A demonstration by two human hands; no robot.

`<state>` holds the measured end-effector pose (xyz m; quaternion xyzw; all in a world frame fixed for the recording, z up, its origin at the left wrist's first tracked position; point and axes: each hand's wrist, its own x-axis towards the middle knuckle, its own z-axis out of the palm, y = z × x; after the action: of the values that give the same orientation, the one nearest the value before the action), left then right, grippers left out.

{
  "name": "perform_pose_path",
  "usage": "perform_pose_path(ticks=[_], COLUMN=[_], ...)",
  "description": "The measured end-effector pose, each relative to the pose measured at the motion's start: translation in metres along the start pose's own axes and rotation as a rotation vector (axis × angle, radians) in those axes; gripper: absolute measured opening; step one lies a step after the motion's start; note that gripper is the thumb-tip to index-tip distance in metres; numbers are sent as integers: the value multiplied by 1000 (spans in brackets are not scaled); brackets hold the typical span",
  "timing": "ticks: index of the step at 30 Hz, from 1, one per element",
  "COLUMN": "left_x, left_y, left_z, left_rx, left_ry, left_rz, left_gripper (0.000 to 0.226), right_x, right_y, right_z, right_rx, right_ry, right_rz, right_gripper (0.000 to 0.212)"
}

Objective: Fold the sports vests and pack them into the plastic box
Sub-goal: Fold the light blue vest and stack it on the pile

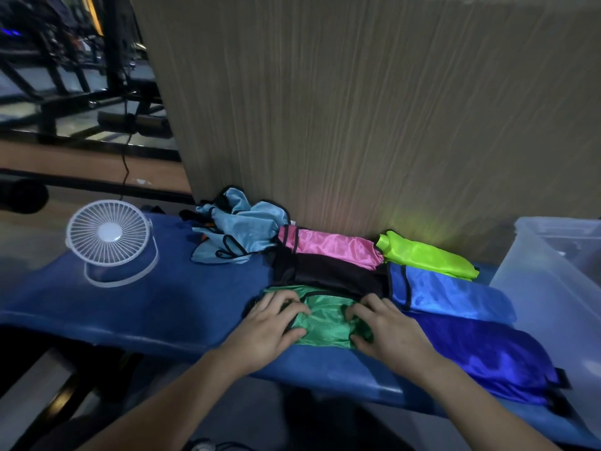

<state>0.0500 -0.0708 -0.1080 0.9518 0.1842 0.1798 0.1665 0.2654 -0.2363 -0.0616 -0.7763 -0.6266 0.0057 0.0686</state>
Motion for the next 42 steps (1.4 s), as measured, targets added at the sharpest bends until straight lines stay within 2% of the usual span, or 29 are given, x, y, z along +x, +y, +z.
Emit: perform_pose_path(ticks=[4, 8, 12, 14, 17, 19, 28, 30, 34, 37, 42], left_x=[-3, -7, -9, -8, -5, -2, 7, 7, 3, 1, 1], left_y=[1, -8, -41, -58, -75, -84, -110, -110, -113, -110, -97], left_z=[-21, -54, -83, -91, -95, -93, -92, -91, -88, -88, -107], left_rx=[-173, -188, -13, 46, -4, -28, -46, -22, -27, -42, -135], left_ry=[4, 130, 410, 480, 496, 495, 502, 505, 483, 473, 701], left_rz=[-4, -46, -280, -423, -556, -581, -648, -653, -667, -677, -617], left_gripper=[37, 36, 32, 45, 64, 71, 77, 75, 75, 74, 56], right_x=[4, 15, 45, 67, 104, 129, 203, 210, 216, 211, 197], right_y=[-2, -22, -67, -91, -122, -140, -191, -196, -201, -204, -205], right_z=[-15, -35, -47, -47, -42, -37, -1, 3, 4, 0, -19], right_rx=[20, -43, 1, 38, 90, 114, 75, 57, 9, 72, 186], right_ry=[-69, 81, 173, 164, 143, 140, 122, 116, 134, 175, 289], right_rz=[-4, 2, -91, -138, -166, -177, -147, -120, -115, -128, -193], right_gripper=[32, 26, 33, 39, 48, 51, 80, 74, 35, 23, 16])
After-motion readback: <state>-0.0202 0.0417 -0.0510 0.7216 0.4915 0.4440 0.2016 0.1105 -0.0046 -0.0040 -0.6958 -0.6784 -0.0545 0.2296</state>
